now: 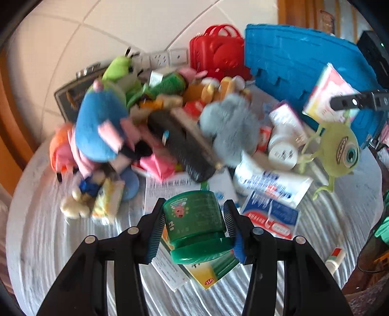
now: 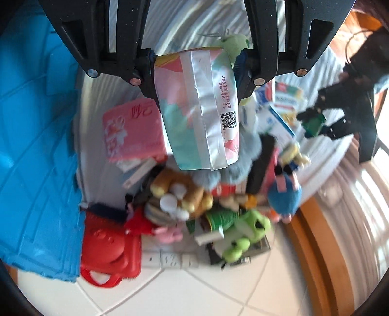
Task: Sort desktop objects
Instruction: 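Lift the pastel pack and green jar over the blue crate and release them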
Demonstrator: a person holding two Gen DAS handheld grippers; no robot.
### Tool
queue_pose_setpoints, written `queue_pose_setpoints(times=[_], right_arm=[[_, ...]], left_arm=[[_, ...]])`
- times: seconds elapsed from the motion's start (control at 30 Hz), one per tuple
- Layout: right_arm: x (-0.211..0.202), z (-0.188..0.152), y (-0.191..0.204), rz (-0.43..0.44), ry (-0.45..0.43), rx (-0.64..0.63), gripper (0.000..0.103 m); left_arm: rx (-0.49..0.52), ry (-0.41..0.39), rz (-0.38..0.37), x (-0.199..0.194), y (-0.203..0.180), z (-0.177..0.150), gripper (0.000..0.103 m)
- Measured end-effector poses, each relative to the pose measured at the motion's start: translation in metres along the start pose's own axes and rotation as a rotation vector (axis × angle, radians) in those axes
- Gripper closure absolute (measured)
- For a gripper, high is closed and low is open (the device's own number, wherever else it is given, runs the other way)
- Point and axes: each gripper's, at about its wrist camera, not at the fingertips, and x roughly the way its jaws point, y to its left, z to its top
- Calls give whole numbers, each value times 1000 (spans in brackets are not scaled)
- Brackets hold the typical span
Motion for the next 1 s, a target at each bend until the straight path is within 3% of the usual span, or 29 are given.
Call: queue_pose_setpoints(times=[0.17, 0.37, 0.47, 0.67, 0.73, 0.77, 0.8, 0.9, 0.97, 1.0], right_arm=[[-31, 20, 13, -15, -104, 25, 57], [-50, 39, 19, -39, -167, 64, 57], [-51, 44, 14, -20, -167, 114, 55], [-18, 42, 4, -76, -118, 162, 55], [-19, 39, -5, -26, -147, 235, 55], [-21, 40, -7, -41, -166, 244, 55], [-21, 44, -3, -84, -157, 217, 55], [-32, 51, -1, -38, -190, 236, 55], [-41, 58, 9, -114, -197, 176, 55], [-45, 60, 10, -89, -199, 186, 55]], left_arm=[[47, -66, -19, -26, -4, 31, 56], [108, -145, -33, -50, -9, 59, 56], [126, -171, -39, -58, -9, 65, 56], [128, -173, -31, -61, -3, 66, 56], [126, -172, -31, -63, 1, 65, 56], [125, -172, -34, -64, 1, 66, 56], [129, -174, -34, -65, 1, 67, 56], [135, -195, -43, -69, 0, 72, 56], [144, -209, -55, -72, -4, 79, 56], [156, -221, -59, -74, -7, 83, 56]])
